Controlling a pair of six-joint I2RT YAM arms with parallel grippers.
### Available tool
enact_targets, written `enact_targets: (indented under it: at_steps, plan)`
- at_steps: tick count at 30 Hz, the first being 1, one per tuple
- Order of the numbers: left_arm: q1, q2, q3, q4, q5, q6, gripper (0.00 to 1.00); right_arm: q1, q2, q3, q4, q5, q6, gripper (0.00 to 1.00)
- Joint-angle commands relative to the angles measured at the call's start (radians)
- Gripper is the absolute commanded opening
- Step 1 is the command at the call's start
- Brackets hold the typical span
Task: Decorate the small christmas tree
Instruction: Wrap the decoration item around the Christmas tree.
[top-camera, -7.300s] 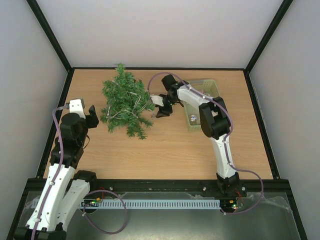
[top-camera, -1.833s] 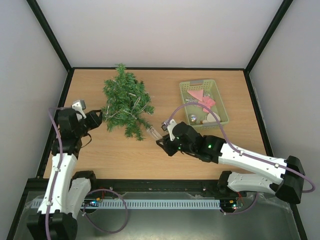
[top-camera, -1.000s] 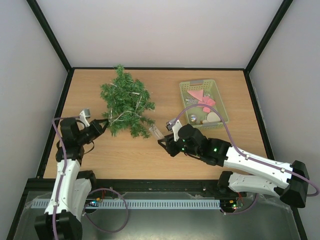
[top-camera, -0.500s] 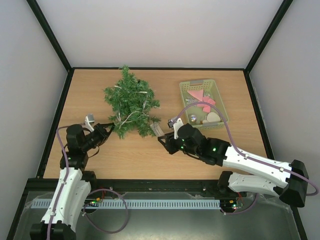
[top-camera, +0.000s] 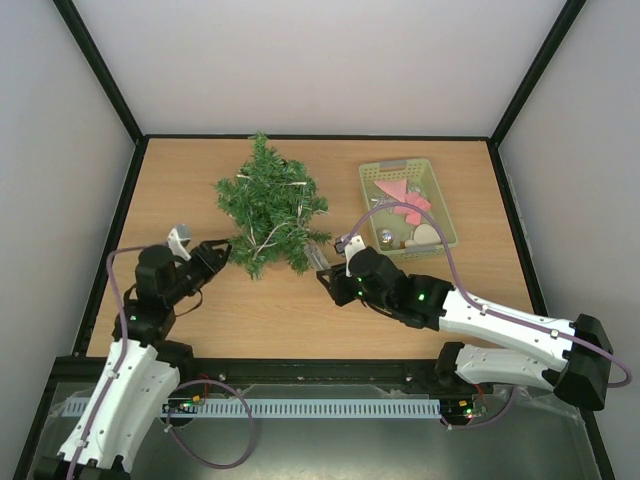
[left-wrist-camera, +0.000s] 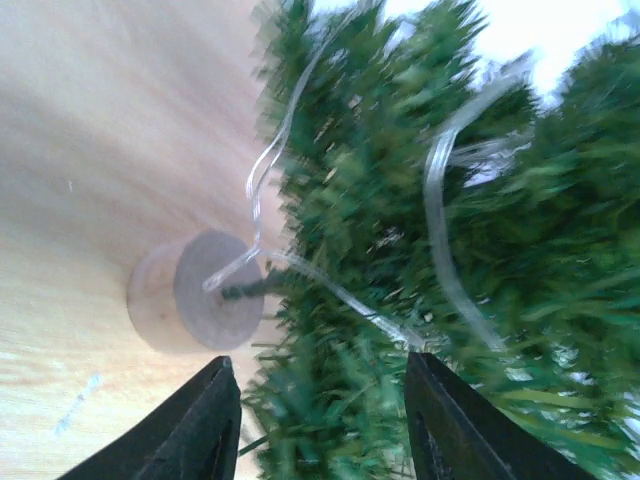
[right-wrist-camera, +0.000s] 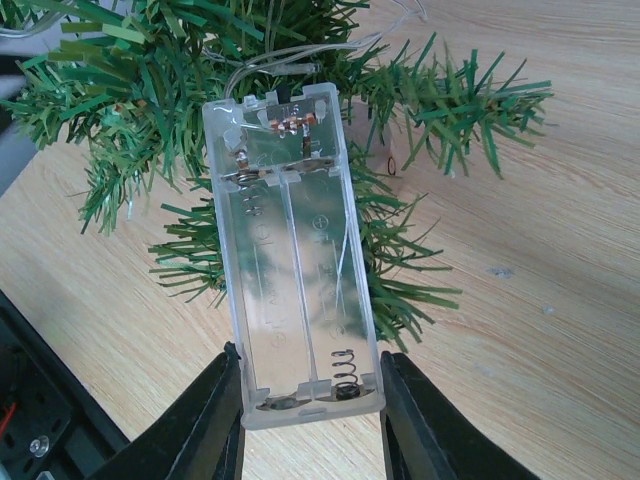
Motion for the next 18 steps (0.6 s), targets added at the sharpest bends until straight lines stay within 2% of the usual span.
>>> enact_targets:
  at_steps: [1,6,9,13,18]
  plan:
    - [-0.002,-0.036,0.165,-0.214,-0.195,0.199,0.5,0.006,-0.006,0.022,0.007,0.032,0.009,0.31]
    - [-0.002,-0.038,0.343,-0.319,-0.314,0.352,0.54,0.005,-0.001,0.025,0.001,0.027,0.002,0.31]
    - [-0.002,-0.024,0.444,-0.26,-0.317,0.435,0.57,0.006,-0.002,0.023,-0.007,0.018,-0.001,0.31]
    - [-0.002,0.064,0.538,-0.048,-0.128,0.586,0.59,0.006,-0.011,0.011,-0.008,0.012,-0.009,0.31]
    - [-0.001,0.32,0.706,0.011,0.191,0.738,0.56,0.006,-0.014,0.009,0.007,0.02,-0.021,0.32]
